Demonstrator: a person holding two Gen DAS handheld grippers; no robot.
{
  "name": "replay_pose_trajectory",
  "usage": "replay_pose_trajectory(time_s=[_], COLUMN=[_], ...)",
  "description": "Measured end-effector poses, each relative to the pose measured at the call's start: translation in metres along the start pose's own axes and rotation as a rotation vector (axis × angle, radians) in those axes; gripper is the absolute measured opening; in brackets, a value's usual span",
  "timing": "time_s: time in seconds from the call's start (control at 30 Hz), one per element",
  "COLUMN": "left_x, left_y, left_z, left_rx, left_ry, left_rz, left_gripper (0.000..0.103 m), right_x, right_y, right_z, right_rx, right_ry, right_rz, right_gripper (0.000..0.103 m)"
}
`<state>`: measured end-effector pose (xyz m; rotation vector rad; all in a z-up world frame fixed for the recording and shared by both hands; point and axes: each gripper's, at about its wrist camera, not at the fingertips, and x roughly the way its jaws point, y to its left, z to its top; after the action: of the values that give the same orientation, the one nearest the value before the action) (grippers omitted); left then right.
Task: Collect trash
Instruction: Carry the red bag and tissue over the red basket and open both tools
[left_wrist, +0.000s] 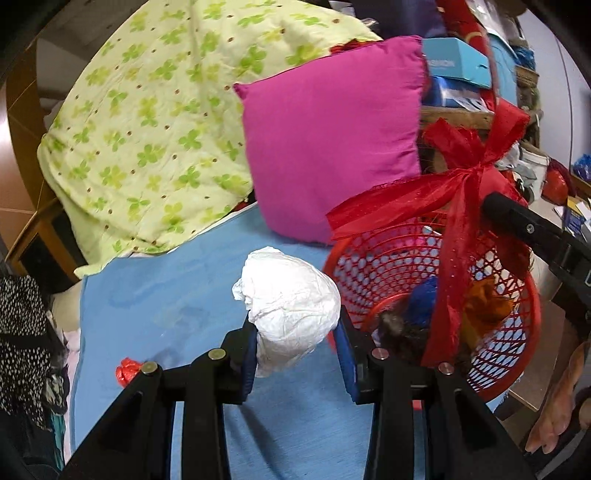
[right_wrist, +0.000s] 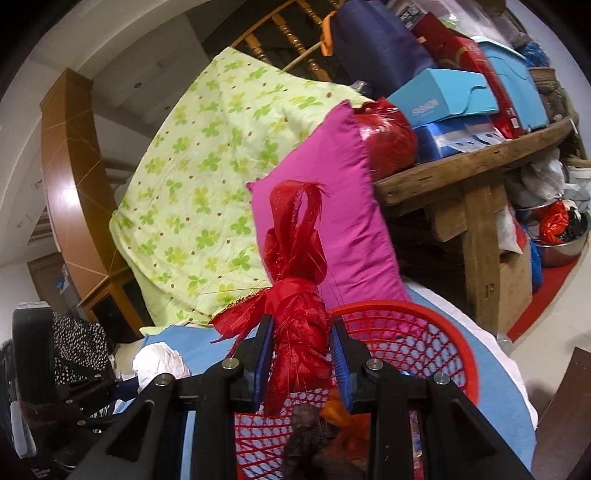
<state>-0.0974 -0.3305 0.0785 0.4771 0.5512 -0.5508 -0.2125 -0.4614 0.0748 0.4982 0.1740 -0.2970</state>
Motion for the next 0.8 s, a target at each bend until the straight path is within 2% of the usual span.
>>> replay_pose_trajectory(time_s=[0.53,0.8], left_x=[0.011,0.018], left_y=[-0.043,-0.055], left_z=[0.008,0.006], left_rx=[0.054,0.046], left_ry=[0.009,0.022], left_rz=[-0.042,-0.100], left_gripper=[0.041,0.043], right_x=[-0.007,-0.007], right_y=[-0.048,-0.058], right_z=[0.005,0.004], right_rx=[0.048,0.031], right_ry=[0.009,0.026], right_rz=[-0.080,-0.103], right_gripper=[0.032,0.032])
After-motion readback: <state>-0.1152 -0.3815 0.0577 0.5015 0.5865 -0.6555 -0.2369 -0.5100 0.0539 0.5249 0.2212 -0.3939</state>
